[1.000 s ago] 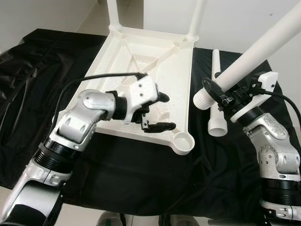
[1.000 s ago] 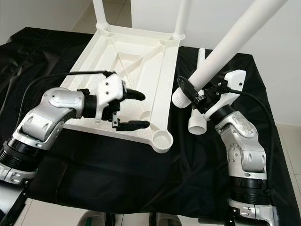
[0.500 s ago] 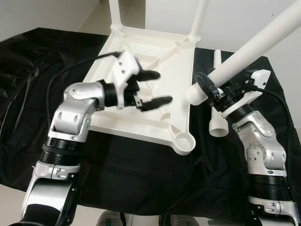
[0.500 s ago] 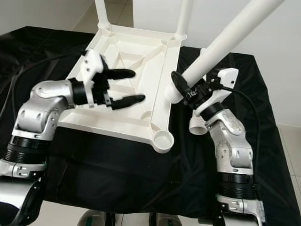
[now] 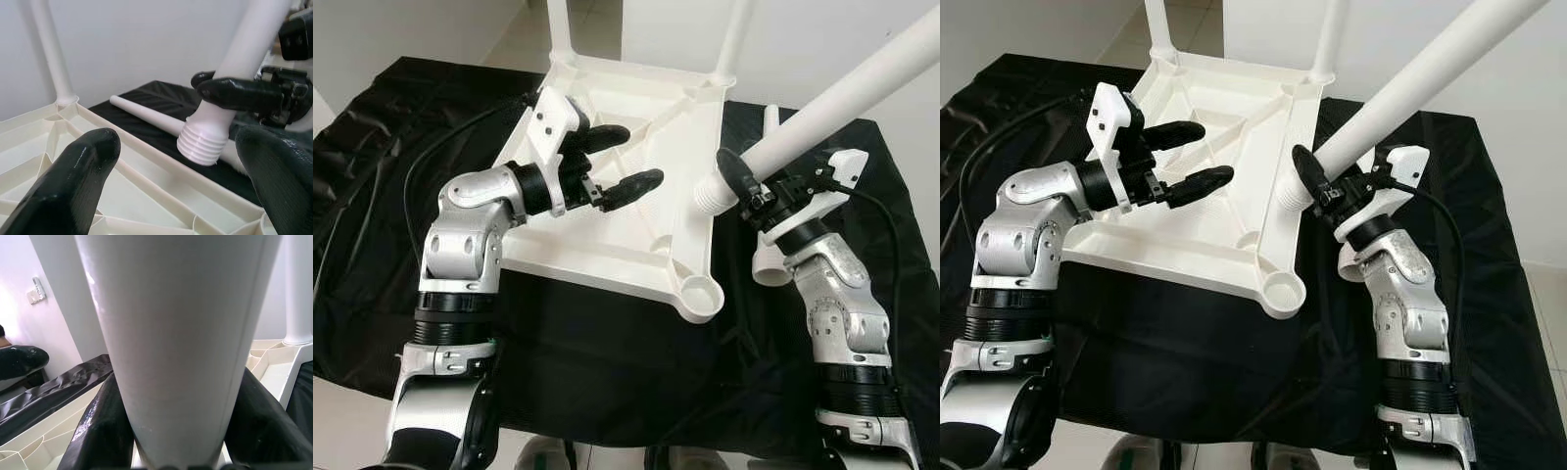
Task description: Building children table
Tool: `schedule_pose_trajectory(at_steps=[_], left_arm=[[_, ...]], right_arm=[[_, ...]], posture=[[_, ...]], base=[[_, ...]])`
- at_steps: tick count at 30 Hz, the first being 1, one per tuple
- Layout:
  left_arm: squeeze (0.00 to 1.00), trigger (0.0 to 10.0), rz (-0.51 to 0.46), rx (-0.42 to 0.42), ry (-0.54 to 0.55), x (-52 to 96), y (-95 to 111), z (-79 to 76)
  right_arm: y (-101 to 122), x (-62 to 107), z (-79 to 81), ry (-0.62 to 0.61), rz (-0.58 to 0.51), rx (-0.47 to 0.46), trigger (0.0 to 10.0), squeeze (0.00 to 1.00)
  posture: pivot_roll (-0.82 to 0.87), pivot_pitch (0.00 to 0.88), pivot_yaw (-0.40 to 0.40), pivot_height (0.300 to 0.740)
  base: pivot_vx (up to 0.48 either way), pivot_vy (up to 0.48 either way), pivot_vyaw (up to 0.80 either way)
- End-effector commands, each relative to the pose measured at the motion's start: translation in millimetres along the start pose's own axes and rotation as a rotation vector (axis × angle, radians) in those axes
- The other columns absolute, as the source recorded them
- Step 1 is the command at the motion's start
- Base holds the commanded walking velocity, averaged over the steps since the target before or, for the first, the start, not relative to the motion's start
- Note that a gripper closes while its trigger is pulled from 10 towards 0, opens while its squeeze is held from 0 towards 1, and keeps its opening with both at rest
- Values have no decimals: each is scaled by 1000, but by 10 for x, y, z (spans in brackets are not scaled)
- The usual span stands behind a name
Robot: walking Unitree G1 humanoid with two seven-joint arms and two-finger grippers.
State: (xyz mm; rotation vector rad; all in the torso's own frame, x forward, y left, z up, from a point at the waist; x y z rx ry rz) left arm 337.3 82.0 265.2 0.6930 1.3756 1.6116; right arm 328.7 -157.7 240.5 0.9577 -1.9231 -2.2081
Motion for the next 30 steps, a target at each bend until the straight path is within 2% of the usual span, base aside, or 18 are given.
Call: schedule_pose_trajectory(at_steps=[1,12,30], left_arm=[[0,10000,13,26,637,179,-56,475],[0,10000,1,59,645,177,-62,472],[0,10000,0,70,643,161,-65,471]], right_arm=[[-10,-18,10,0,-10,2,10000,0],[-26,-13,14,-4,-10,1,10000,0],[-14,-24,-5,-5,-17,10,10000,0]], posture=[[42,97,14,740],[40,96,15,740],[38,87,13,740]], base=[[0,0,0],[0,66,0],[0,381,0]])
Point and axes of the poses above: a point about 5 cm out from each wrist's last joint towards the gripper, its own x axis pointing back from the gripper into the wrist, its own y axis along the axis of the wrist's last joint, z = x × y, the point moved 3 cm from there along -x, pointing out of the wrist towards the gripper, and after that the axes turned 1 degree about x, right-handed, at the moved point
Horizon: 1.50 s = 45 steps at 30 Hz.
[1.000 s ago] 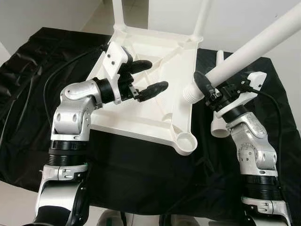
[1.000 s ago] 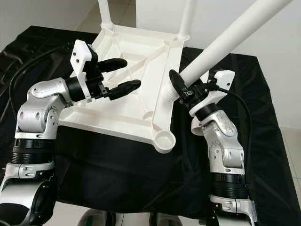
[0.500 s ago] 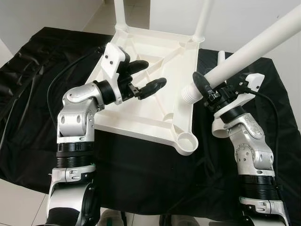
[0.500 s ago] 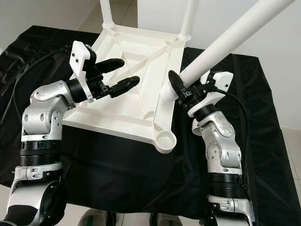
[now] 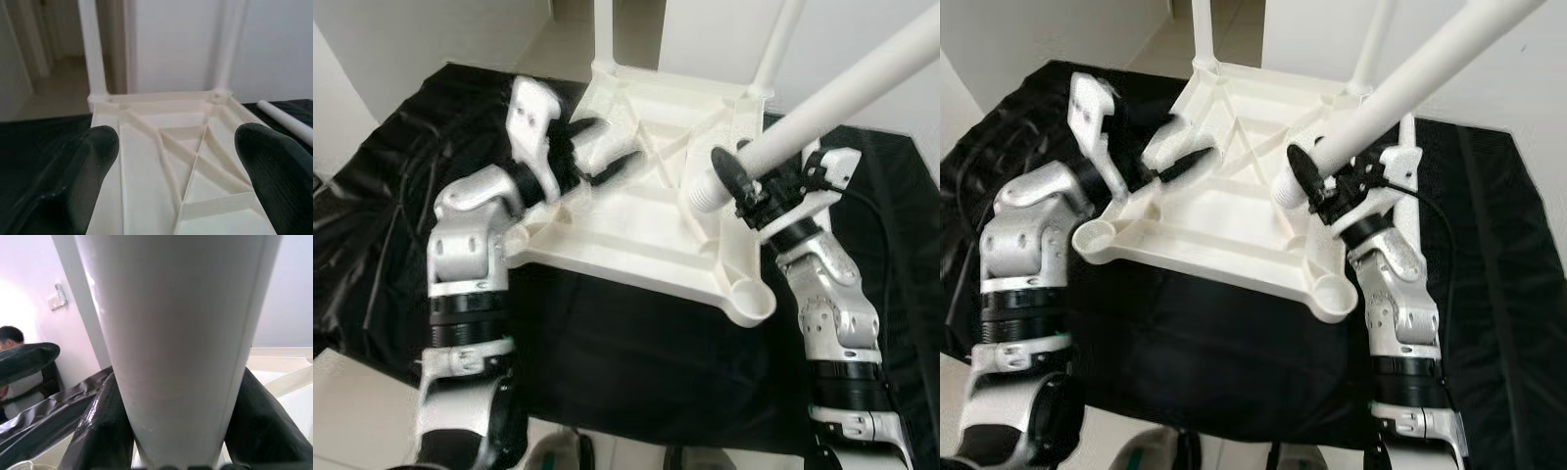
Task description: Building children table
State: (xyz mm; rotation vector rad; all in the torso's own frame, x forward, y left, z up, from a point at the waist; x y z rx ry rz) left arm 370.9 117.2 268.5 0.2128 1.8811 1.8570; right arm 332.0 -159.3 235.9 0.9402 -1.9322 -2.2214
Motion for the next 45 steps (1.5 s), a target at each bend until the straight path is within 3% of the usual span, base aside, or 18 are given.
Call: schedule_pose_trajectory(at_steps=[1,9,30,45], left_arm=[[0,10000,13,-9,16,0,-9,11],[0,10000,15,-14,14,-3,-13,6],[0,10000,7,-174,-51,-81,7,-186],[0,10000,-3,-173,73,-99,49,-33]], right_arm=[[38,-24,26,12,-19,10,10000,0],[40,-26,23,12,-19,12,10000,0],[-14,-95,47,32,9,8,10000,0],[-33,-70,13,8,23,15,10000,0]], posture=[[38,87,12,740],[38,88,11,740],[31,101,-10,740],[17,95,10,740]], base=[[0,424,0],[0,395,0],[0,0,0],[0,0,-608]])
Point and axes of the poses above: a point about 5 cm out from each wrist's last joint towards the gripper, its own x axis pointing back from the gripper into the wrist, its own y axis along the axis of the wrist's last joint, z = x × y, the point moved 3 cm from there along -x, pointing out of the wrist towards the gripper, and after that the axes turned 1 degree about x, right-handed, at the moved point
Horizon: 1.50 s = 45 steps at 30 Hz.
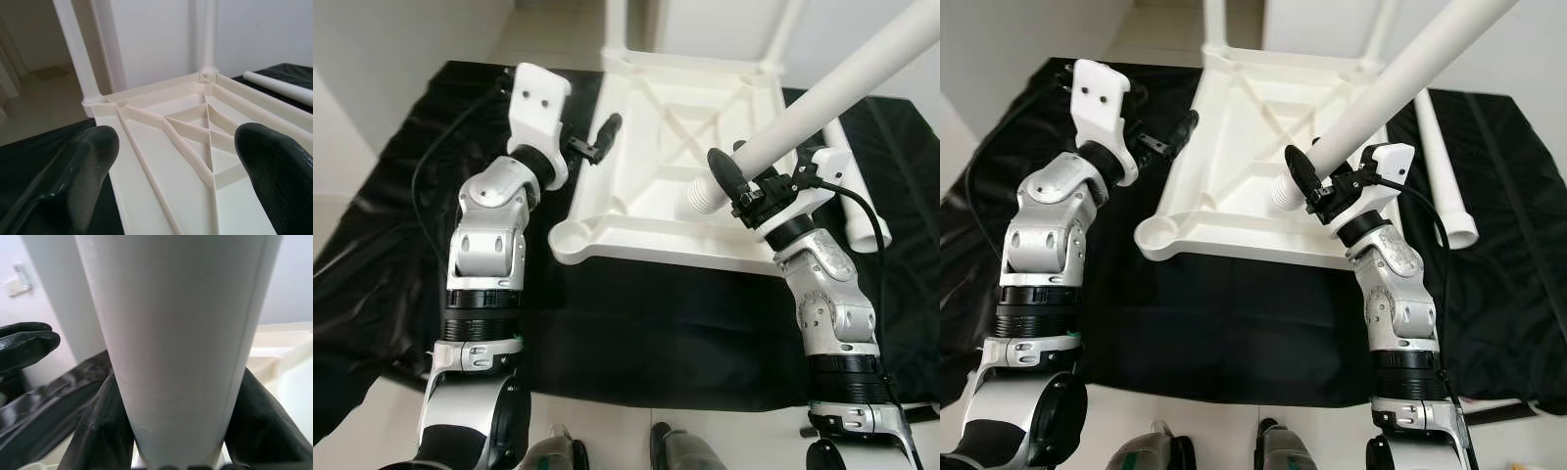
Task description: Building children table
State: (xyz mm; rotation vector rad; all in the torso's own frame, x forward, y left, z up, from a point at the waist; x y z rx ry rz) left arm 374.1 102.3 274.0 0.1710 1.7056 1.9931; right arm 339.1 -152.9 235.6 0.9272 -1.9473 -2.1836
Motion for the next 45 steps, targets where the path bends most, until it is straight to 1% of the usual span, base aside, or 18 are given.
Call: schedule_pose_trajectory(at_steps=[1,4,6,7,8,13,19,22,26,28,35,36,39,40,41,43,44,45], left_arm=[[0,10000,4,-7,89,8,-3,86],[0,10000,-3,-20,138,30,-13,141],[0,10000,-5,-24,142,32,-16,143],[0,10000,-5,-57,146,33,-21,131],[0,10000,-5,-57,146,33,-21,131],[0,10000,3,-17,145,32,-60,113],[0,10000,-1,4,127,34,-56,98],[0,10000,-6,-20,124,35,-41,102],[0,10000,-8,5,126,38,-49,109],[0,10000,-10,-9,127,38,-44,110],[0,10000,13,2,103,43,-83,83],[0,10000,16,-15,35,37,-55,31],[0,10000,23,-23,-1,34,-49,4],[0,10000,28,-20,-57,32,-39,-49],[0,10000,28,-20,-57,32,-39,-49],[0,10000,44,-15,-185,35,-35,-195],[0,10000,44,-15,-185,35,-35,-195],[0,10000,50,-15,-221,39,-37,-242]], right_arm=[[8,14,-10,-6,-1,-1,10000,0],[10,29,-37,-14,3,5,10000,0],[9,30,-39,-14,4,6,10000,0],[5,24,-36,-9,7,7,10000,0],[5,24,-36,-9,7,7,10000,0],[-3,3,-34,-2,17,5,10000,0],[-23,-14,-27,7,25,9,10000,0],[-22,-21,-24,9,22,14,10000,0],[-24,-27,-19,11,18,13,10000,0],[-23,-28,-17,11,14,10,10000,0],[-50,-26,-25,-1,26,9,10000,0],[-66,-33,-78,-32,47,19,10000,0],[-77,-35,-100,-46,59,26,10000,0],[-96,-39,-144,-73,79,45,10000,0],[-96,-39,-144,-73,79,45,10000,0],[-180,-39,-267,-150,159,82,10000,0],[-180,-39,-267,-150,159,82,10000,0],[-205,-36,-306,-175,184,93,10000,0]], posture=[[17,95,10,740],[19,90,2,740],[19,90,2,740],[19,87,0,740],[19,87,0,740],[20,80,-6,740],[25,64,-9,740],[28,59,-8,740],[30,54,-7,740],[30,54,-7,740],[33,49,-4,740],[38,57,-9,740],[38,57,-9,740],[41,60,-11,740],[41,60,-11,740],[45,68,-14,740],[45,68,-14,740],[46,69,-15,740]], base=[[0,0,-769],[0,0,-763],[0,0,-763],[0,0,-763],[0,0,-763],[0,0,-766],[0,0,-769],[0,0,-769],[0,0,-777],[0,0,-688],[0,0,0],[0,0,0],[0,0,0],[0,0,0],[0,0,0],[0,0,0],[0,0,0],[0,0,0]])
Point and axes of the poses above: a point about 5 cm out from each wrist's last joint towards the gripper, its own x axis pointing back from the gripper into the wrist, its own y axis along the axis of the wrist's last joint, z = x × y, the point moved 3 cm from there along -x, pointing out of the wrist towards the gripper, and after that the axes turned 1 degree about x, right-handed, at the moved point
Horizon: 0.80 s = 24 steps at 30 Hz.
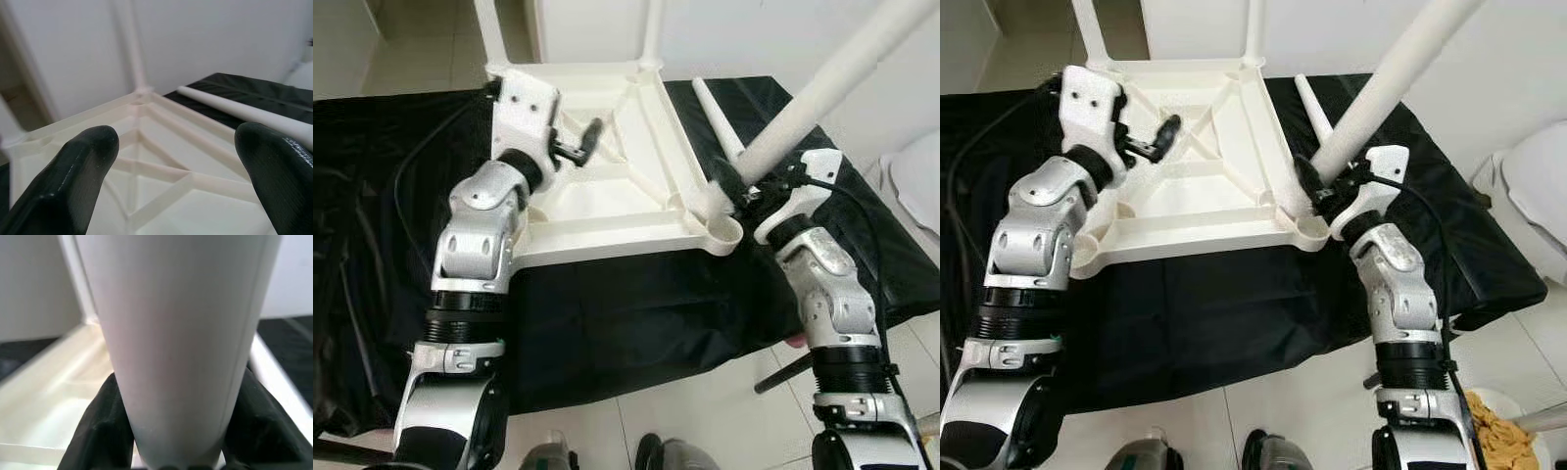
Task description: Building children table
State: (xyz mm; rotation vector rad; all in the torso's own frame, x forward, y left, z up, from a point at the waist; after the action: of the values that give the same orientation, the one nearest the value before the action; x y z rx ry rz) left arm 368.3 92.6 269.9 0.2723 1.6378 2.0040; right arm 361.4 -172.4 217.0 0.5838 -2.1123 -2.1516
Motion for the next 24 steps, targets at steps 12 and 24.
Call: schedule_pose_trajectory(at_steps=[12,24], left_arm=[[0,10000,198,8,-477,83,-315,-701],[0,10000,401,-57,-515,5,-649,-826]], right_arm=[[-33,-7,-177,-113,36,58,10000,0],[-6,-5,-227,-153,18,65,10000,0]], posture=[[38,80,-1,740],[40,76,14,740]], base=[[0,0,0],[0,0,0]])
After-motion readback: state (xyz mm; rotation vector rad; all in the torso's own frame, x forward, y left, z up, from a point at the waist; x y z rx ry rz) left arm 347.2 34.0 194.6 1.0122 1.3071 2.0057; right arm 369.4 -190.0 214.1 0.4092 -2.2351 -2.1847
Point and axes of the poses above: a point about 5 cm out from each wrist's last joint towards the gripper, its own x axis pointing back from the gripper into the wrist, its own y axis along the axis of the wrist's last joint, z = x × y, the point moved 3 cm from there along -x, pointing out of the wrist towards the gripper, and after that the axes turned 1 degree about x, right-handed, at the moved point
